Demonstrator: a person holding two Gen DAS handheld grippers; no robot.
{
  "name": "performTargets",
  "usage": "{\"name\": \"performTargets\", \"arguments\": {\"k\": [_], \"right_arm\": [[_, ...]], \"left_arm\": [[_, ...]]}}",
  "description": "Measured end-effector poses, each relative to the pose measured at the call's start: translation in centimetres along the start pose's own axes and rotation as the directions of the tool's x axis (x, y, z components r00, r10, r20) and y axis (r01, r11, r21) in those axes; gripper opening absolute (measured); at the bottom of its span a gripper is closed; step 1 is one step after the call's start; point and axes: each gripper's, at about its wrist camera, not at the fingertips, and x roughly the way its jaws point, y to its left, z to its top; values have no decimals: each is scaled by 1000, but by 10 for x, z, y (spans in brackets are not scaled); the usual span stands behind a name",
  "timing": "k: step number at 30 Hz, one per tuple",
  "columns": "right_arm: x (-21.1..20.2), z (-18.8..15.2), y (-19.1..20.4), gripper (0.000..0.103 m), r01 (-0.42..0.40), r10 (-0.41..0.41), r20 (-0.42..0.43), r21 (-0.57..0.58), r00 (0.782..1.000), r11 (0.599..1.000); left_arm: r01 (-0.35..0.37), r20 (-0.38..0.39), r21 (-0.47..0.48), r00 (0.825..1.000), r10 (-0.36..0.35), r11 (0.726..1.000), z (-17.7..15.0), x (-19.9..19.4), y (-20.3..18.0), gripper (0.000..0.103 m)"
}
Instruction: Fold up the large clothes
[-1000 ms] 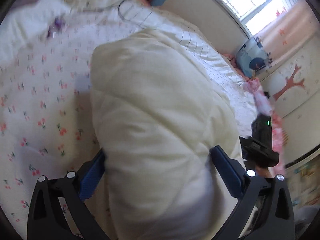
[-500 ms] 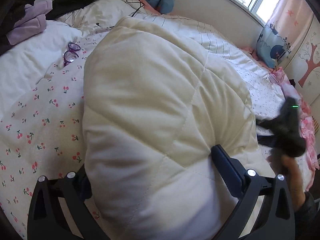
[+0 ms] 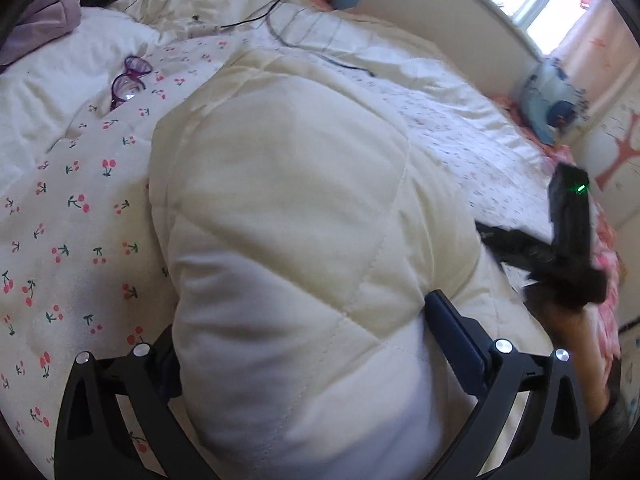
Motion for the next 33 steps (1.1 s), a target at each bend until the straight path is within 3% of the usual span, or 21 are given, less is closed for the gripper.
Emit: {"name": "performTargets", "arguments": {"k": [4,5,6,7,9,11,14,17,20,22,26,28,29,30,32,33], "right_arm": [[-82,-53,5,97,-95,105,88,-107,991,990],[-85,-65,9,97,-68,79,80,-131,994,989],[-78,-90,15,97,29,-22,39,-197,999,980],[-62,-107,14,97,73,-75,0,-226,997,971],[-39,-132,0,97,64,-75,-57,-173,996,983],[-44,-141,0,97,74,-81,-55,-124,995,990],[-58,-152,12,97,73,-84,-65,-164,994,984],[-68,-144,-2,97,32,-44,-112,-114,993,993],[-110,-127,19,97,76,-72,34,-149,997,986],[-127,-109,36,97,88,-68,121,-165,990,982],[-119,-62,64,97,181,-139,219,-186,966,966],[-70,-50,55,97,275,-254,139,-165,957,947],[-41,-51,46,97,256,-246,78,-172,966,951],[-23,-54,28,97,184,-181,33,-116,983,976],[-27,-52,12,97,116,-116,-5,-36,993,993],[-36,-51,14,97,136,-137,-21,-37,990,990]], "left_arm": [[41,50,-45,998,-39,998,-22,-33,6,98],[32,74,-25,997,-30,999,-28,-41,-1,98],[13,88,4,996,-14,1000,-35,-46,-8,98],[-3,90,26,996,1,1000,-39,-46,-13,98],[-37,50,68,998,33,997,-52,-35,-25,98],[-71,62,68,996,66,995,-56,-40,-31,98],[-81,61,69,995,77,994,-62,-52,-36,98],[-96,53,77,994,92,992,-59,-56,-38,98],[-102,142,91,986,88,991,-55,-78,-46,98],[-133,137,141,984,114,981,-55,-73,-55,98],[-205,163,201,971,173,958,-60,-56,-64,98],[-182,174,188,973,149,965,-62,-54,-57,98],[-168,179,190,975,134,967,-61,-54,-56,98],[-164,180,207,975,128,964,-62,-52,-56,98],[-189,172,237,974,150,953,-63,-49,-59,98],[-195,168,240,973,157,951,-63,-50,-60,98]]}}
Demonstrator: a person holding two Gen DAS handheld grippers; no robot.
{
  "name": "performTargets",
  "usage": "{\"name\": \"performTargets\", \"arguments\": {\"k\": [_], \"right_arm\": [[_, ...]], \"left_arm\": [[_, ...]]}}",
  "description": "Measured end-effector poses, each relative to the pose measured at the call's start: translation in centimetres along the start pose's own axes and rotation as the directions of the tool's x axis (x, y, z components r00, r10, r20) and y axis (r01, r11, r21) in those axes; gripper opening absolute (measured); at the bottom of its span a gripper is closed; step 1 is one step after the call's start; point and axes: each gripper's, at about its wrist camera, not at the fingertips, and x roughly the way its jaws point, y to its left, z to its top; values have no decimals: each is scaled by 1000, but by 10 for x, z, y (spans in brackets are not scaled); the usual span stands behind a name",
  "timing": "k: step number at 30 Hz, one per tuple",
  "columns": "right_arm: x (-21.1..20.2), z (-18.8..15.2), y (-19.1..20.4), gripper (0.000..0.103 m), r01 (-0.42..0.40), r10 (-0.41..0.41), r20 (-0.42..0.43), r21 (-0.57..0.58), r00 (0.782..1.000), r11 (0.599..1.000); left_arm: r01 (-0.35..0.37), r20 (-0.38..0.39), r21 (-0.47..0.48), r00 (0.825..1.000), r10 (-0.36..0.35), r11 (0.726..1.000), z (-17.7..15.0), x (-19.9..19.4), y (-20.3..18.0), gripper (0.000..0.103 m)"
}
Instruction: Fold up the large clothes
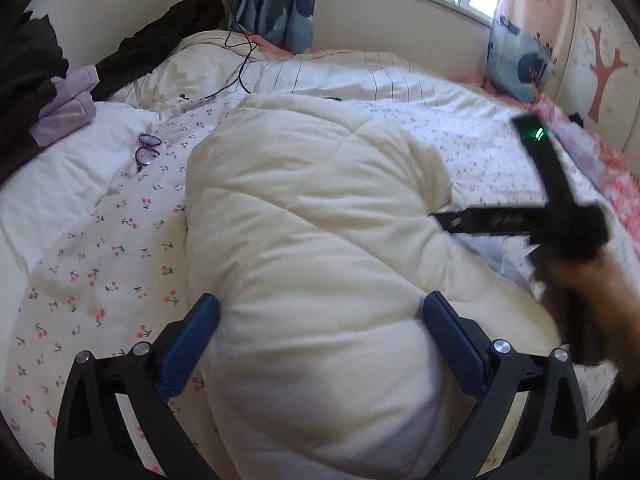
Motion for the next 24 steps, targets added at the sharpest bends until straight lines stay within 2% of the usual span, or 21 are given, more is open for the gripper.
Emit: {"name": "performTargets", "arguments": {"k": [2,4,6,8,9,10,12,14,18,22,24], "right_arm": [[-32,-5,7,97,27,-26,27,-35,999,999],[-85,-31,13,97,-41,49,134,-61,990,997],[-116,-64,19,97,-64,78,181,-83,980,994],[-113,-94,22,97,-25,42,159,-105,986,994],[-94,-108,23,97,25,-13,99,-119,995,993],[-70,-118,18,97,19,-16,23,-114,1000,993],[-42,-126,2,97,-65,64,-47,-21,997,998],[-45,-127,-3,97,-93,94,-36,20,995,995],[-77,-132,13,97,-25,26,11,-36,1000,999],[-116,-139,21,97,-44,53,156,-64,986,997],[-110,-137,27,97,-6,20,143,-97,989,995]], "left_arm": [[-6,-10,-13,1000,6,1000,1,-7,1,98],[2,8,-40,1000,-2,999,-2,-20,1,98],[-15,45,-21,999,16,1000,-9,-40,-8,98],[-37,64,15,997,35,999,-17,-52,-22,98],[-45,66,41,997,42,998,-22,-60,-33,98],[-45,69,58,997,41,997,-24,-66,-40,98],[-49,94,98,995,40,994,-29,-82,-55,98],[-70,140,144,989,50,987,-35,-103,-70,98],[-112,198,199,978,72,974,-42,-129,-86,98],[-133,240,207,967,82,969,-47,-142,-91,98],[-128,246,202,966,76,971,-50,-145,-91,98]]}}
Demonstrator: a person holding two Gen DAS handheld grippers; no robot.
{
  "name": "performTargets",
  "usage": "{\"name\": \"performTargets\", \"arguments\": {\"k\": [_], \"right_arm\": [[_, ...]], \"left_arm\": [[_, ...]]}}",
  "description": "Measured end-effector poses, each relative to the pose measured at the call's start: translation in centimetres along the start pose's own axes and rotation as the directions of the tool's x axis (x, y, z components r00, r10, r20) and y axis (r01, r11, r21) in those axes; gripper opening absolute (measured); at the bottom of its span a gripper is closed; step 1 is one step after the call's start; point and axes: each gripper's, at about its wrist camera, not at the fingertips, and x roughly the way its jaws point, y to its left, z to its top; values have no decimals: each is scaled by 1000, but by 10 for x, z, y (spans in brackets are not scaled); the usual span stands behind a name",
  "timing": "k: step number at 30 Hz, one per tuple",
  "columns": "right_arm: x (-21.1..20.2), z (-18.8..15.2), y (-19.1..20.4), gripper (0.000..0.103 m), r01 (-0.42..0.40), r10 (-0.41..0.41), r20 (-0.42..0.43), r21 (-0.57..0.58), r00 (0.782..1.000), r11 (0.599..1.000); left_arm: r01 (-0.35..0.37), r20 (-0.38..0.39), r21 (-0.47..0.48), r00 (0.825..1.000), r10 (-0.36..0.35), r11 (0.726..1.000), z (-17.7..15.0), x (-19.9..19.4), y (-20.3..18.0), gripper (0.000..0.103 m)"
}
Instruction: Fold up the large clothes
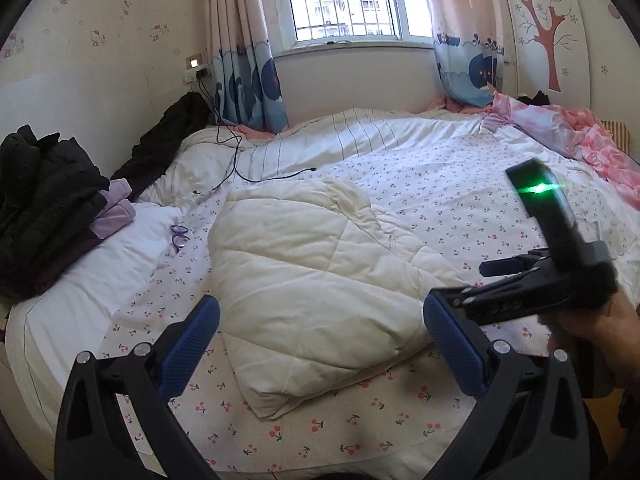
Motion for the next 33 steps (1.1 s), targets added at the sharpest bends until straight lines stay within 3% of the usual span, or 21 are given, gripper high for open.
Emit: {"name": "performTargets", "arguments": {"k": [4,7,10,13,19,24,29,33], "right_arm": [[43,-10,0,97,2,-1,-117,9,993,1000],[52,-10,-10,97,-28,34,-134,48,990,998],[43,-10,-7,97,-7,11,-134,31,991,1000],[19,-15,-1,97,-4,8,-107,41,994,999],[-29,-36,14,97,-37,36,37,23,999,999],[-70,-44,33,97,34,-35,143,13,989,999],[-86,-45,53,97,118,-112,164,-30,980,993],[-80,-40,63,97,139,-135,114,-28,984,990]], "left_arm": [[7,7,-5,1000,-7,1000,-1,-6,-3,98],[0,16,-9,1000,0,1000,-3,-10,0,98],[-6,21,-10,1000,6,1000,-4,-12,1,98],[-1,30,-7,1000,1,1000,-6,-16,1,98],[17,44,-22,999,-16,1000,-7,-27,4,98],[16,32,-25,999,-15,1000,-11,-32,4,98],[18,2,-33,1000,-18,999,-17,-31,5,98],[28,-59,-69,998,-32,997,-24,-22,11,98]]}}
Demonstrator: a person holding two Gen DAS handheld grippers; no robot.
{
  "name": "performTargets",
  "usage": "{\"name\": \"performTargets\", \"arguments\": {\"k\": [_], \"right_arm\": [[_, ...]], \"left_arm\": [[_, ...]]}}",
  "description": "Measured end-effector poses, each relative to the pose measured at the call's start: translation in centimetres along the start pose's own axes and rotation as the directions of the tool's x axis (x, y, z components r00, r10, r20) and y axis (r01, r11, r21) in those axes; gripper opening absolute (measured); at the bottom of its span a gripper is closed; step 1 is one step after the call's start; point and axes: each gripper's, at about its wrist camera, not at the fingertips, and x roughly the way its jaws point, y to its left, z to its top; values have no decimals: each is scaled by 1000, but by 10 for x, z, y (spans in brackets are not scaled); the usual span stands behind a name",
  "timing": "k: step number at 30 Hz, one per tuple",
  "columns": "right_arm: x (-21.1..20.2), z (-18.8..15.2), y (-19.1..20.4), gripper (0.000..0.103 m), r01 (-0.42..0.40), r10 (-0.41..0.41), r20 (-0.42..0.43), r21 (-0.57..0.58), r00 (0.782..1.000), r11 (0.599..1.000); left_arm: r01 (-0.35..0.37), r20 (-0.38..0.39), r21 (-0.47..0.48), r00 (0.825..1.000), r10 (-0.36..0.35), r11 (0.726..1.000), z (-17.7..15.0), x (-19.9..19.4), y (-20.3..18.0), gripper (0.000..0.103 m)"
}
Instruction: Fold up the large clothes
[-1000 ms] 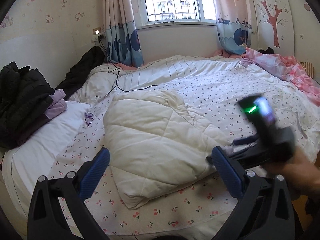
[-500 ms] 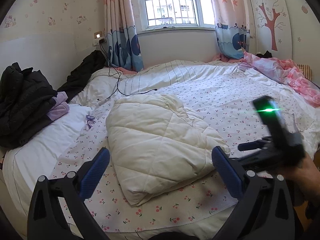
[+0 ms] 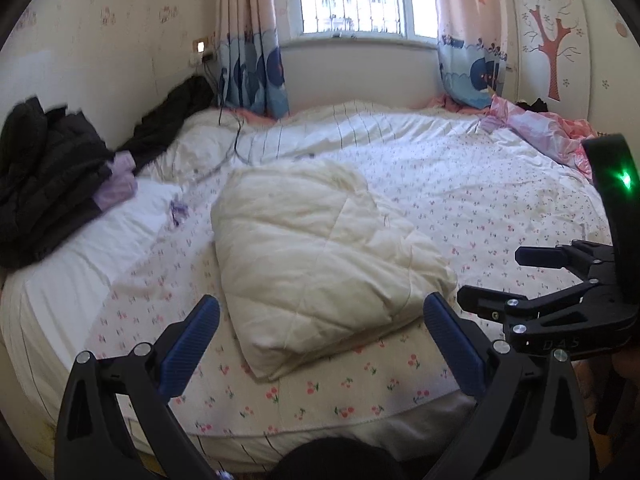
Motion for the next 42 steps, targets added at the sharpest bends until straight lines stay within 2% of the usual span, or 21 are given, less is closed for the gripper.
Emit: {"name": "performTargets", "arguments": {"k": [4,11,20,30,35,38,42], "right_arm": [[17,4,8,97,31,-30,-79,5,996,1000],[22,1,16,97,30,-30,-91,-5,995,1000],[16,2,16,97,58,-59,-80,-23,995,998],[20,-1,17,97,62,-65,-103,-25,993,998],[27,-3,18,97,73,-75,-130,-19,989,997],[31,-5,19,97,71,-73,-149,-21,986,997],[33,-5,19,97,79,-83,-155,-30,984,996]], "left_arm": [[-18,-75,-29,997,16,999,-8,13,7,98],[-30,-150,-75,989,18,997,-18,23,19,98],[-25,-170,-90,985,10,996,-19,27,20,98],[-15,-206,-159,978,-19,987,-21,35,28,98],[-43,-303,-210,953,-24,977,-24,53,38,98],[-59,-381,-250,924,-42,967,-29,65,45,98],[-88,-398,-245,917,-17,965,-31,65,44,98]]}}
